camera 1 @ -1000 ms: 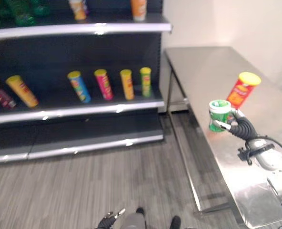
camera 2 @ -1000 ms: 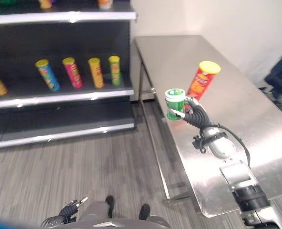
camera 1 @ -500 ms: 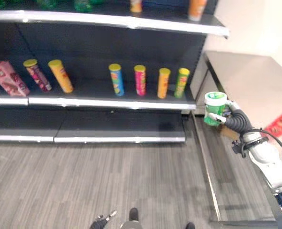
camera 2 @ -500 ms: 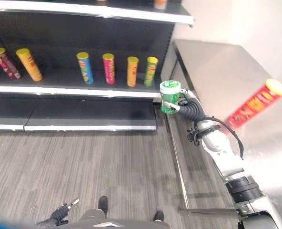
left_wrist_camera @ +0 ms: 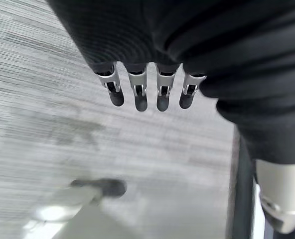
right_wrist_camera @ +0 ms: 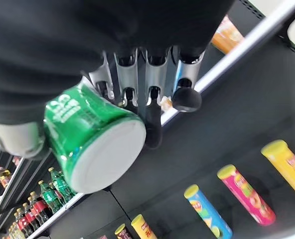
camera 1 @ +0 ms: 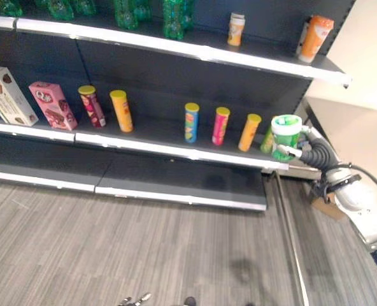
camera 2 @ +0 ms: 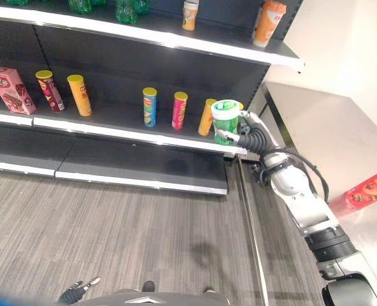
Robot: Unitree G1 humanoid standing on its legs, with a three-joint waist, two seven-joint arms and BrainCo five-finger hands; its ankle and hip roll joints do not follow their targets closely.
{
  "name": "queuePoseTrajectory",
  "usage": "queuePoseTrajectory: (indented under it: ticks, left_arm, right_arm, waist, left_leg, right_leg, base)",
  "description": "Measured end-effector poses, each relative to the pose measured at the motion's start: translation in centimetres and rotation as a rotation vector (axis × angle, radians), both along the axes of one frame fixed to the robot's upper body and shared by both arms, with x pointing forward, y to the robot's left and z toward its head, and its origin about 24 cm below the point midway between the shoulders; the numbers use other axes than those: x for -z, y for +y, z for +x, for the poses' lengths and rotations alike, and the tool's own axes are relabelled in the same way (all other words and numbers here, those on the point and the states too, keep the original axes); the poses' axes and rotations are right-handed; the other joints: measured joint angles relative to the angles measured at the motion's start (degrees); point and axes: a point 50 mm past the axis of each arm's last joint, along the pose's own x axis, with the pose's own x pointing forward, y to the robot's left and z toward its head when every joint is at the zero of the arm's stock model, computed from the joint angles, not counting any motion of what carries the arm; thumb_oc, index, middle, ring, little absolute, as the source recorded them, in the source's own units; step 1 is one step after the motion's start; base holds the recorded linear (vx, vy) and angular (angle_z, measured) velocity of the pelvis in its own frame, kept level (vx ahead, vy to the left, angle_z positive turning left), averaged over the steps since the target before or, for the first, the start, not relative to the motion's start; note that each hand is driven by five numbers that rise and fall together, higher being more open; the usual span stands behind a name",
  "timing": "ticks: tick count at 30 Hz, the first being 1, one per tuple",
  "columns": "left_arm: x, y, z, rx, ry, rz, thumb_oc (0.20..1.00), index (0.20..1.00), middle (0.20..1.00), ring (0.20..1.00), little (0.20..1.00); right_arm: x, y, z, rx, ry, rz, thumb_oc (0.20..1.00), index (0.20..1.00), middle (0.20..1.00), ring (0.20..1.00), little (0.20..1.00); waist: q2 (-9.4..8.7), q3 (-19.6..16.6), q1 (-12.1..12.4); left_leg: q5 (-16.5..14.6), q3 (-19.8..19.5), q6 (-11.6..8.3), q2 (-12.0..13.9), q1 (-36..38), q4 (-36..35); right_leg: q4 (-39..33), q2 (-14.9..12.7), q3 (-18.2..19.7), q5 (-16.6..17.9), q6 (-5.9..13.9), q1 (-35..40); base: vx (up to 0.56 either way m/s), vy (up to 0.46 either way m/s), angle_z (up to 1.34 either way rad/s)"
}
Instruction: Put the goods on the table back onto the shelves and tidy them up.
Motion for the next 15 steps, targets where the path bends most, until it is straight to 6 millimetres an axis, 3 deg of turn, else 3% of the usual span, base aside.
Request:
queuePoseTrajectory:
  ticks: [2,5,7,9,10,11,12,13,15]
  left_arm:
    - [0.2,-1.0,1.3,0.0,-0.014,-0.025,1.0,1.0,1.0,1.0,1.0]
    - [0.1,-1.4,2.2,0.0,-0.036,-0.036,1.0,1.0,1.0,1.0,1.0]
    - [0.3,-1.7,1.9,0.007,-0.029,-0.049,1.0,1.0,1.0,1.0,1.0]
    - [0.4,-1.7,1.0,0.013,-0.004,-0.047,1.0,1.0,1.0,1.0,1.0]
    - [0.6,-1.8,0.2,0.007,0.017,-0.049,1.0,1.0,1.0,1.0,1.0]
    - [0.7,-2.0,-0.2,0.01,0.027,-0.06,1.0,1.0,1.0,1.0,1.0]
    - [0.8,-2.5,-0.5,0.012,0.035,-0.075,1.0,1.0,1.0,1.0,1.0]
    - [0.9,-2.6,-0.5,0.007,0.041,-0.079,1.0,1.0,1.0,1.0,1.0]
    - [0.9,-2.8,-0.1,0.012,0.038,-0.089,1.0,1.0,1.0,1.0,1.0]
  right_arm:
    - [-2.3,-0.1,0.4,0.003,-0.075,-0.029,0.2,0.2,0.2,0.2,0.2]
    - [-3.3,-0.2,0.6,0.006,-0.112,-0.001,0.2,0.2,0.2,0.2,0.2]
    - [-4.1,-0.8,1.0,0.042,-0.138,0.006,0.2,0.2,0.2,0.2,0.2]
    - [-4.2,-2.0,1.9,0.098,-0.125,0.013,0.2,0.2,0.2,0.2,0.2]
    - [-4.4,-2.6,2.2,0.119,-0.118,0.022,0.2,0.2,0.2,0.2,0.2]
    - [-4.4,-3.1,2.3,0.142,-0.11,0.014,0.2,0.2,0.2,0.2,0.2]
    - [-5.0,-3.6,2.1,0.162,-0.12,-0.012,0.2,0.2,0.2,0.2,0.2]
    - [-5.0,-3.7,2.2,0.169,-0.117,-0.011,0.2,0.2,0.2,0.2,0.2]
    - [-5.8,-3.9,2.2,0.174,-0.135,-0.028,0.2,0.2,0.2,0.2,0.2]
  waist:
    - [0.72,2.2,-1.9]
    - [-0.29,3.3,-2.4]
    - [-0.13,3.5,-3.4]
    - [-0.26,3.4,-3.2]
    - [0.13,3.1,-3.4]
    - [1.24,2.1,-3.7]
    - [2.89,1.4,-3.4]
    - [3.18,1.4,-3.5]
    - [3.79,0.9,-3.5]
  left_leg:
    - [0.1,-3.2,0.62,-0.7,0.5,0.2]
    - [-1.1,-5.6,0.52,-2.6,2.3,0.2]
    - [-1.8,-8.7,0.16,-3.5,3.7,0.2]
    - [-4.7,-11.3,-1.43,-3.6,7.1,0.2]
    - [-6.6,-13.3,-2.75,-2.9,9.2,0.0]
    - [-7.3,-14.4,-4.01,-1.3,9.7,0.1]
    - [-7.9,-14.6,-6.04,1.5,11.1,0.3]
    - [-8.3,-15.1,-7.19,2.8,11.6,0.9]
    - [-9.2,-15.7,-8.92,4.3,12.0,2.9]
  right_leg:
    - [-8.3,4.0,4.4,5.4,1.56,-3.8]
    - [-8.3,3.7,3.4,6.3,1.2,-6.1]
    - [-8.3,3.1,0.3,6.3,1.2,-5.9]
    - [-8.3,3.4,-2.0,6.3,1.1,-2.4]
    - [-8.0,4.2,-2.1,8.5,-1.49,0.3]
    - [-8.2,5.4,-2.7,9.3,-2.49,1.1]
    - [-7.9,8.0,-2.9,9.9,-4.84,3.0]
    - [-7.9,9.2,-4.0,9.0,-8.55,4.7]
    - [-7.9,10.5,-5.3,7.4,-10.86,6.5]
  base:
    - [0.38,0.042,0.74]
    - [0.3,-0.03,0.59]
    - [0.33,-0.069,0.75]
    - [0.49,-0.137,0.64]
    - [0.37,-0.115,0.72]
    - [0.49,-0.179,0.73]
    - [0.47,-0.191,0.62]
    - [0.58,-0.239,0.52]
    - [0.22,-0.099,0.32]
